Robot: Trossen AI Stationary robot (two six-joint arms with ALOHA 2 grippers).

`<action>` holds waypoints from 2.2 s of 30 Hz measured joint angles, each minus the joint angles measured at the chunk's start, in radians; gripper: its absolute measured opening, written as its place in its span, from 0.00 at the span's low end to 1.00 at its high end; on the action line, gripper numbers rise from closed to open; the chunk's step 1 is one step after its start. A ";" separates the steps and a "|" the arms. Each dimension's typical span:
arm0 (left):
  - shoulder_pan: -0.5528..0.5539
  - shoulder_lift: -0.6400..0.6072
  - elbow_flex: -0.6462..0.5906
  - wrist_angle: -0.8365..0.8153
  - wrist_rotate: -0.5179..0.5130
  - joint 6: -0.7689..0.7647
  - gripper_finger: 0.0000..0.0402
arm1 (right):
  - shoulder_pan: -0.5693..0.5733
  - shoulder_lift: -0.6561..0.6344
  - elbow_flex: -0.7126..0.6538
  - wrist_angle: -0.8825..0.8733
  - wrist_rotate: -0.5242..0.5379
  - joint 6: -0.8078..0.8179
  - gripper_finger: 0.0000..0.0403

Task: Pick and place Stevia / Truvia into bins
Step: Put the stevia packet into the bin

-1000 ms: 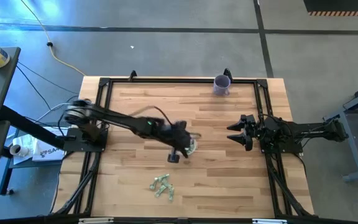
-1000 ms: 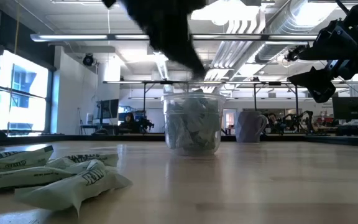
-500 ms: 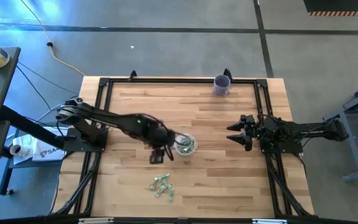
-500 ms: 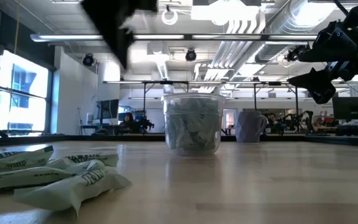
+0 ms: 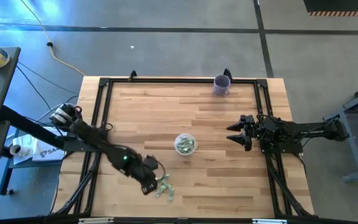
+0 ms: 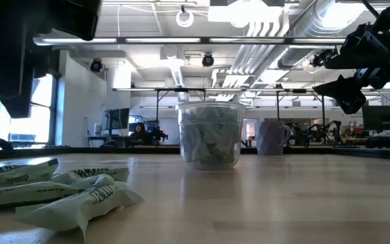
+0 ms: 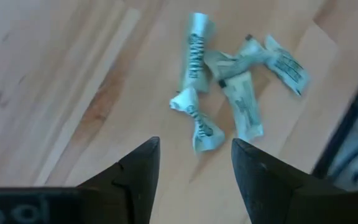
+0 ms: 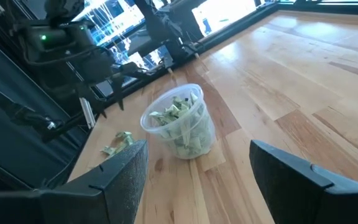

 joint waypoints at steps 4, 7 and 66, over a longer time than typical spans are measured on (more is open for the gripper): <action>-0.037 0.037 -0.001 0.019 -0.087 -0.112 0.60 | 0.000 -0.001 0.000 0.000 0.000 0.000 0.67; -0.037 0.077 0.001 0.110 -0.090 -0.120 0.61 | 0.000 -0.002 0.000 0.004 0.000 0.000 0.67; 0.460 0.354 0.468 -0.006 -0.149 0.670 0.12 | 0.000 0.000 0.000 0.000 0.000 0.000 0.67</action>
